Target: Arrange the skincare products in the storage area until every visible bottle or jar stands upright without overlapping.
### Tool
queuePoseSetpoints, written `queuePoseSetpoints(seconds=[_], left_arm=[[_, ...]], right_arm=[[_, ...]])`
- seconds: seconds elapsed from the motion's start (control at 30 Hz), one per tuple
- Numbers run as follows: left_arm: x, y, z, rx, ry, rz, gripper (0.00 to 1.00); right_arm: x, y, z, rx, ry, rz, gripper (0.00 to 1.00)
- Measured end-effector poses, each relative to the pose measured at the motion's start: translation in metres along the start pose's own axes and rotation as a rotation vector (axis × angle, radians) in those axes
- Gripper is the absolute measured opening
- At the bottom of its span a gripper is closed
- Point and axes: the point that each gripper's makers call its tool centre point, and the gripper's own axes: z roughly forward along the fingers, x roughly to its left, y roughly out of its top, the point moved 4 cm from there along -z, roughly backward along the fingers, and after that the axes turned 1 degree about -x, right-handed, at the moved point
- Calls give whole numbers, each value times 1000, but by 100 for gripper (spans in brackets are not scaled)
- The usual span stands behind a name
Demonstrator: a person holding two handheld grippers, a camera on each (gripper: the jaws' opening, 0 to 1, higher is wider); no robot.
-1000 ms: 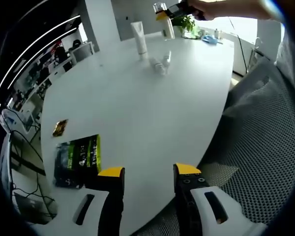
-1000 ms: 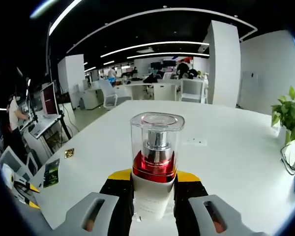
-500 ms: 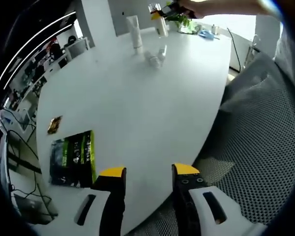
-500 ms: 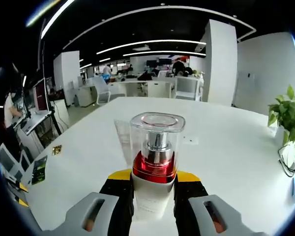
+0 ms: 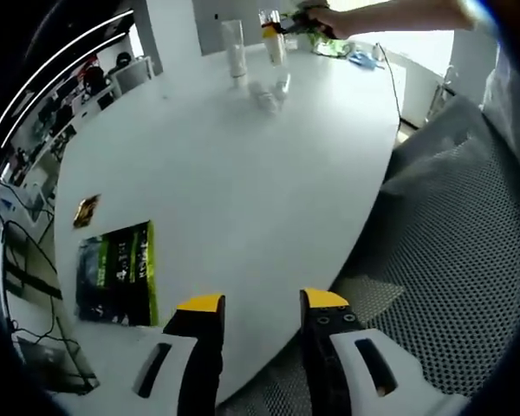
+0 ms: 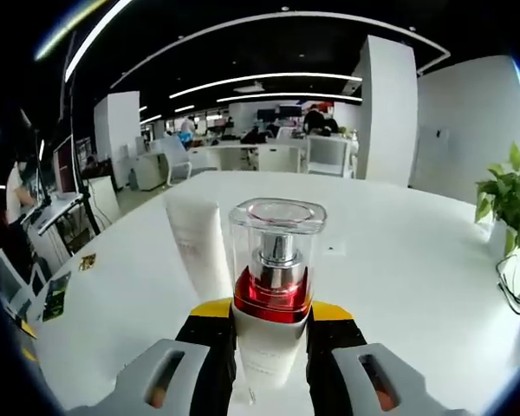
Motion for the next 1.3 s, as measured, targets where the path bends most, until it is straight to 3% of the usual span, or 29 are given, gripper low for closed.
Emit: queuePoseSetpoints(seconds=[0.4, 0.73, 1.03, 1.3], left_arm=[[-1, -4, 3, 29, -16, -24, 29], [-1, -7, 3, 47, -16, -28, 28], [0, -8, 3, 55, -13, -30, 27], [0, -9, 4, 62, -14, -23, 26]], right_arm=[[-2, 1, 25, -26, 18, -41, 24], [-3, -3, 46, -34, 41, -19, 24], [1, -7, 55, -40, 53, -41, 24], [2, -10, 54, -98, 62, -89, 25]])
